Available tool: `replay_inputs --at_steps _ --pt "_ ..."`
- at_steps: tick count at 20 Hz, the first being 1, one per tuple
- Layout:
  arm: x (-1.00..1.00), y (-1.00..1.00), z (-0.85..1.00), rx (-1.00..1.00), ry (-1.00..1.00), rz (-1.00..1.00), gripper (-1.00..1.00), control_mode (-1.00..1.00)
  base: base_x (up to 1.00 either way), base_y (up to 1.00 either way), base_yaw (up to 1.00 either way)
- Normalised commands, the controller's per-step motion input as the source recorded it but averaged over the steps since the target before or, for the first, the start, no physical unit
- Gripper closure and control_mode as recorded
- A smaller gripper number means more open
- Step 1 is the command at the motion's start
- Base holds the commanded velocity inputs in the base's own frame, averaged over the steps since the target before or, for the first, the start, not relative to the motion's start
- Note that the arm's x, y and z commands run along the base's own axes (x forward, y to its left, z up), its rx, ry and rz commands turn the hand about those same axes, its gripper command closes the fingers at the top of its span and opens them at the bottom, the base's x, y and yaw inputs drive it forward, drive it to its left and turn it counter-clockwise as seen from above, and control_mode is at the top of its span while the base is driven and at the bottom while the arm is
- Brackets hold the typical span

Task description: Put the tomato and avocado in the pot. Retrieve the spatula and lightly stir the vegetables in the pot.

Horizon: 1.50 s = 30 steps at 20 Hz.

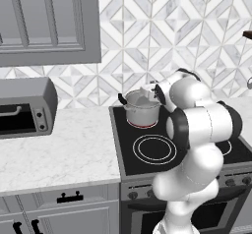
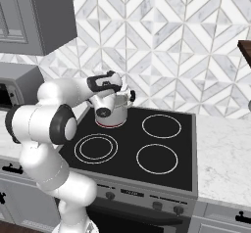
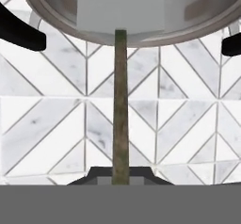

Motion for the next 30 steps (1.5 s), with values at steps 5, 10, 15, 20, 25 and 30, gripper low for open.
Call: replay_inputs --at_steps 5,10,15,20,25,30 --pt "-0.26 0.0 0.02 0.06 0.17 0.02 1.0 -1.0 0.0 0.0 0.0" --pt "-0.18 0.0 0.09 0.11 0.14 0.02 1.0 -1.0 0.0 0.0 0.0" --pt "0.01 -0.03 0.03 0.14 0.05 0.0 1.0 -1.0 0.0 0.0 0.0" --pt "0.18 -0.01 -0.33 0.1 -0.03 0.0 1.0 -1.0 0.0 0.0 0.0" --pt "0.13 0.03 -0.51 0.01 -0.03 0.0 1.0 -1.0 0.0 0.0 0.0" --pt "0.03 0.14 -0.3 0.0 0.0 0.05 1.0 -1.0 0.0 0.0 0.0"
